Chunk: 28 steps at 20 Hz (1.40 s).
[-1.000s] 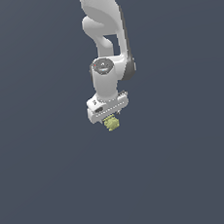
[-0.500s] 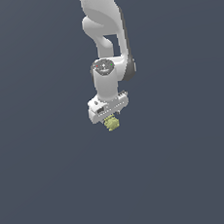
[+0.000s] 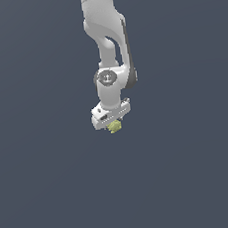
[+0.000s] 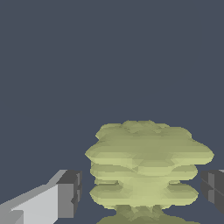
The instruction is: Pick up the object and move it to a goal position.
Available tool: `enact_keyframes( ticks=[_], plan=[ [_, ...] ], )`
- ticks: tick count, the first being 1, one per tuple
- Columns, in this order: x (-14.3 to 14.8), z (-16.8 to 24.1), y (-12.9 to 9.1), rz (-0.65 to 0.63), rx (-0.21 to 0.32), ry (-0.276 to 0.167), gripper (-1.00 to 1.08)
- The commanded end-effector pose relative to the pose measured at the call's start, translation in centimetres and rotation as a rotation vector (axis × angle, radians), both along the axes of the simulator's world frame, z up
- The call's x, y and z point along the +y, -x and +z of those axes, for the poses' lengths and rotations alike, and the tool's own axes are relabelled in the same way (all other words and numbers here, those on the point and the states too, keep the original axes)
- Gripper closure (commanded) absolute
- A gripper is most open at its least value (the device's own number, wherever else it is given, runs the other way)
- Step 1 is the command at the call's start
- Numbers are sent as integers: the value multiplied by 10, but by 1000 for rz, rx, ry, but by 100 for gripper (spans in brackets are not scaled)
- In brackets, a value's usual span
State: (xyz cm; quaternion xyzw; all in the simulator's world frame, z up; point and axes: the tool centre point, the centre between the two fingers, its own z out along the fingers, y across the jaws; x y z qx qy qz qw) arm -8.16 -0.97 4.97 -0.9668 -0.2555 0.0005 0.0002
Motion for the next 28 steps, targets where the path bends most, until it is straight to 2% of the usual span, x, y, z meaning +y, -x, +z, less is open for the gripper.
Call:
enact_keyframes(
  ticks=[1,4,5,19,28],
  plan=[
    [0,-7,0,1,-1,0,-92],
    [0,-9,-1,1,-1,0,-92],
    [0,-9,-1,1,-1,0,108],
    [3,-4,-1,0,-3,1,108],
    [38,36,-1,1,-3,1,108]
  ],
)
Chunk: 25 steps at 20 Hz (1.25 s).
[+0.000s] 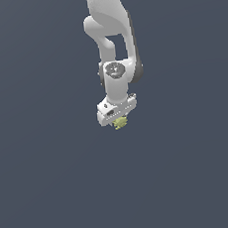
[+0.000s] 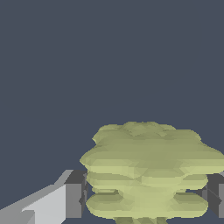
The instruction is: Pick up the object and move it to a goal position.
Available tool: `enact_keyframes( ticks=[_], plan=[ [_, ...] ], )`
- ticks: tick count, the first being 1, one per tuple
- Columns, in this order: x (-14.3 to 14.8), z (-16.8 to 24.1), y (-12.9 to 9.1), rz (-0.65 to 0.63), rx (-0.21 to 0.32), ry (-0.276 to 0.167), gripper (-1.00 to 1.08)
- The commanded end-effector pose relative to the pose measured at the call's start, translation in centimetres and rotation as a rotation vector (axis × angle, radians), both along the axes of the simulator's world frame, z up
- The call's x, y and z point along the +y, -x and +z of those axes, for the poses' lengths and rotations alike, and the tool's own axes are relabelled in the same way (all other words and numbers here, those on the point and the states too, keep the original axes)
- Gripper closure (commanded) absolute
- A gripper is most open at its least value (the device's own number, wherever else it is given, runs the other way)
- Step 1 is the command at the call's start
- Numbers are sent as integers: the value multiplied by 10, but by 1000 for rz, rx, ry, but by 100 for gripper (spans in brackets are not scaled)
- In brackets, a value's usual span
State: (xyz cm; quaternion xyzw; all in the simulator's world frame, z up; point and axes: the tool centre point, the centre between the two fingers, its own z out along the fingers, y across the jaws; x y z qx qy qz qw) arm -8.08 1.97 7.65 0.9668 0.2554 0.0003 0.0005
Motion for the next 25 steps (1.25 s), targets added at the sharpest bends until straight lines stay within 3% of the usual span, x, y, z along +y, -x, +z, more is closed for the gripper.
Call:
enact_keyframes(
  ticks=[1,14,25],
  plan=[
    [14,17,0,1,-1,0,108],
    [100,117,-3,2,1,0,108],
    [125,146,-6,2,1,-1,108]
  ],
)
